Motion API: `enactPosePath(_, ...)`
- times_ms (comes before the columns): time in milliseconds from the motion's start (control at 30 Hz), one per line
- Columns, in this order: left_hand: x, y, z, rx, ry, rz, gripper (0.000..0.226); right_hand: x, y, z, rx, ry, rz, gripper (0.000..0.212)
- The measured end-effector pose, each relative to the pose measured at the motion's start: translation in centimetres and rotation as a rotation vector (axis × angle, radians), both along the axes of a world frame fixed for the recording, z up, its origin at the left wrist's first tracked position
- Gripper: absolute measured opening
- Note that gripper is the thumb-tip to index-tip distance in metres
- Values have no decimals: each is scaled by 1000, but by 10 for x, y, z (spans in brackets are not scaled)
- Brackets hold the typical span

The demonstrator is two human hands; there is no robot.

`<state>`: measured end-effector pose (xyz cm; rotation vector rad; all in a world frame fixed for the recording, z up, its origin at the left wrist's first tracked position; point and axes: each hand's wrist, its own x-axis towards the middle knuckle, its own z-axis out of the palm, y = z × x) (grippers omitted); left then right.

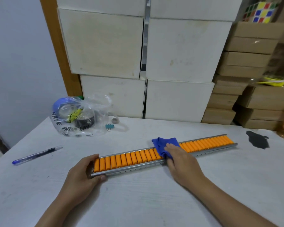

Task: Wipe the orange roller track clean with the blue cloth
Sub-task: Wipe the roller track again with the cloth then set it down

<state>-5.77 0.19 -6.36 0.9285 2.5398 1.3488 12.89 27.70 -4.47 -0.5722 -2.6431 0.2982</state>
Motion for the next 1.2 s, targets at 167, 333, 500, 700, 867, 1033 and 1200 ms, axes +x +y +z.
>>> enactPosePath(167, 1, 0, 1, 9, 10, -5, 74, 34, 73, 2, -25, 15, -291, 37)
enactPosePath(333, 1, 0, 1, 3, 10, -4, 72, 61, 133, 5, -43, 9, -570, 38)
enactPosePath(500, 2, 1, 2, -3, 4, -8, 73, 65, 166, 9, -58, 3, -701, 31)
enactPosePath(700, 1, 0, 2, -22, -5, -2, 74, 55, 141, 18, -220, 227, -659, 32)
enactPosePath(867, 1, 1, 2, -25, -13, 1, 74, 50, 22, 44, -529, 427, -63, 37)
enactPosePath(1033, 2, 1, 3, -27, -16, 7, 74, 61, -55, 1, -178, 16, 507, 49)
enactPosePath(1200, 4, 2, 5, -19, -24, 5, 76, 56, -63, 18, -174, -364, 310, 71)
